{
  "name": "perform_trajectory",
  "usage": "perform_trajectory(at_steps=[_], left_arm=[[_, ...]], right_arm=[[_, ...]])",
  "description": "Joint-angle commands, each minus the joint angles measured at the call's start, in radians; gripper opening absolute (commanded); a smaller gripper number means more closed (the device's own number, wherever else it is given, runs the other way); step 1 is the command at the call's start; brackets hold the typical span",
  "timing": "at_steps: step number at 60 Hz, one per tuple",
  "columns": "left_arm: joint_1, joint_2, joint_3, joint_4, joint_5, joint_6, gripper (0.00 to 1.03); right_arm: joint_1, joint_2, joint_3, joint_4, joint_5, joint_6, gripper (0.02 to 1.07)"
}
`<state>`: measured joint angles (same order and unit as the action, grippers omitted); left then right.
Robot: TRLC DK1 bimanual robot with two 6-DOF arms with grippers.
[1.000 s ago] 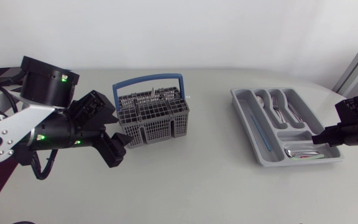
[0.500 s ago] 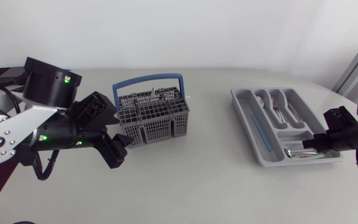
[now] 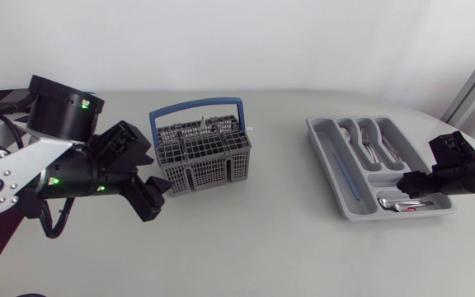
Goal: Unload the cutlery basket into the drawer organizer.
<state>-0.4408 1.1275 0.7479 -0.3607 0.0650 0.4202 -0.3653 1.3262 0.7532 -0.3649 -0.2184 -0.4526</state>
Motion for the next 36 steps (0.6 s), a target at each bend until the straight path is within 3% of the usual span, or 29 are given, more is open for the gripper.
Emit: perform_trajectory(at_steps=[1, 19, 36], left_arm=[[0.03, -0.028, 0.011, -0.009, -0.01, 0.02, 0.98], [0.168, -0.026, -0.019, 0.008, 0.012, 0.023, 0.98], [0.332, 0.178, 0.024, 0.129, 0.053, 0.025, 0.98]], right_arm=[[0.046, -0.079, 0.014, -0.023, -0.03, 0.012, 0.89], [0.319, -0.182, 0.051, -0.034, -0.098, 0.078, 0.89], [0.508, 0.022, 0.193, 0.026, -0.188, 0.16, 0.88]])
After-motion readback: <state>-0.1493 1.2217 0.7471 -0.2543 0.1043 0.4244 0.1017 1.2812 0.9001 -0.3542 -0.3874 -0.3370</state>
